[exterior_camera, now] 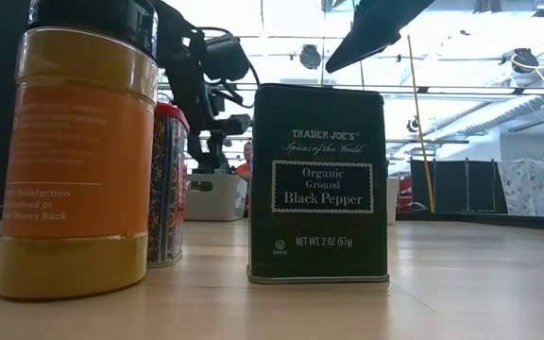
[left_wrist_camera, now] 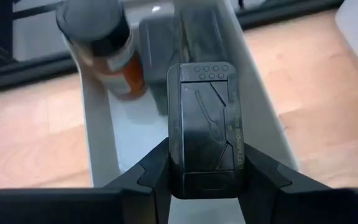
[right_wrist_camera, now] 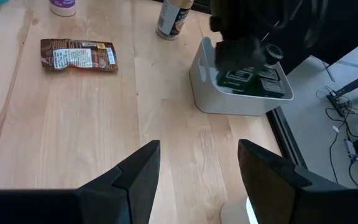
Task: Sort spices by type
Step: Put the black spice can into the gray bin
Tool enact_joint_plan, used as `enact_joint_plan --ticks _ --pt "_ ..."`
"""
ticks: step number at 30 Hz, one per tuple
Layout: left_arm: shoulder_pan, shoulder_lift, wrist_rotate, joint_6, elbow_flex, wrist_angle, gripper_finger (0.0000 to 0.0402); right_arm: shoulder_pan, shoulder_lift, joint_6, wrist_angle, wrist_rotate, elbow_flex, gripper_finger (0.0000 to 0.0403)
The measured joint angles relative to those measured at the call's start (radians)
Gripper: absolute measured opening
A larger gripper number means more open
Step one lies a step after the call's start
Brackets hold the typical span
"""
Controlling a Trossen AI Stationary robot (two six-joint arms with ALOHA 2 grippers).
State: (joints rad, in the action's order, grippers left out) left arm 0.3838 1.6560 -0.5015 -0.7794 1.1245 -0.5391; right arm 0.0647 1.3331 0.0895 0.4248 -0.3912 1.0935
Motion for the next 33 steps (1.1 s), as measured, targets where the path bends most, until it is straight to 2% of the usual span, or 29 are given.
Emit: enact_joint_plan --ticks 6,33 --pt "0.003 0.036 0.006 0.0 0.0 0.028 0.0137 0.0 0.0 -0.003 0.008 0.0 0.0 0.0199" --pt "0.007 0.037 0.03 0.028 0.001 0.058 0.0137 -0.007 0.0 -0.007 0.008 0.0 0.0 0.0199"
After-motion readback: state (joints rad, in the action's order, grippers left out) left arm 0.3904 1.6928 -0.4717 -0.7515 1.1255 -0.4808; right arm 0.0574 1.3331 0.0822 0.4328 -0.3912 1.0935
